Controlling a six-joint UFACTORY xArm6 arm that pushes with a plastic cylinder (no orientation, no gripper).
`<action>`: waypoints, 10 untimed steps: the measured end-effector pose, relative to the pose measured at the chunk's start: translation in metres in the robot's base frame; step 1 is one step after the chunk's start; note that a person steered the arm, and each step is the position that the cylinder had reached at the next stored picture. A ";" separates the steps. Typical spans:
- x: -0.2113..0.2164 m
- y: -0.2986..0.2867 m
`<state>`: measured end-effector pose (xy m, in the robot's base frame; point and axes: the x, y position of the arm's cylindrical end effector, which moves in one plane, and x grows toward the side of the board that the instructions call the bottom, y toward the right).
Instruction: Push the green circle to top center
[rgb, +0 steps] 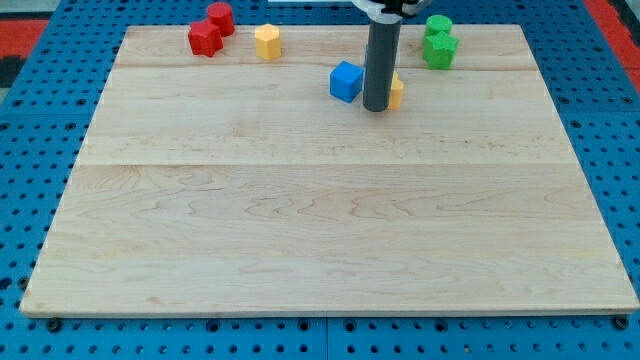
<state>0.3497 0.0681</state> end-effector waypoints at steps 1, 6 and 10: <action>-0.013 0.015; -0.111 0.170; -0.158 0.055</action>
<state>0.1915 0.1231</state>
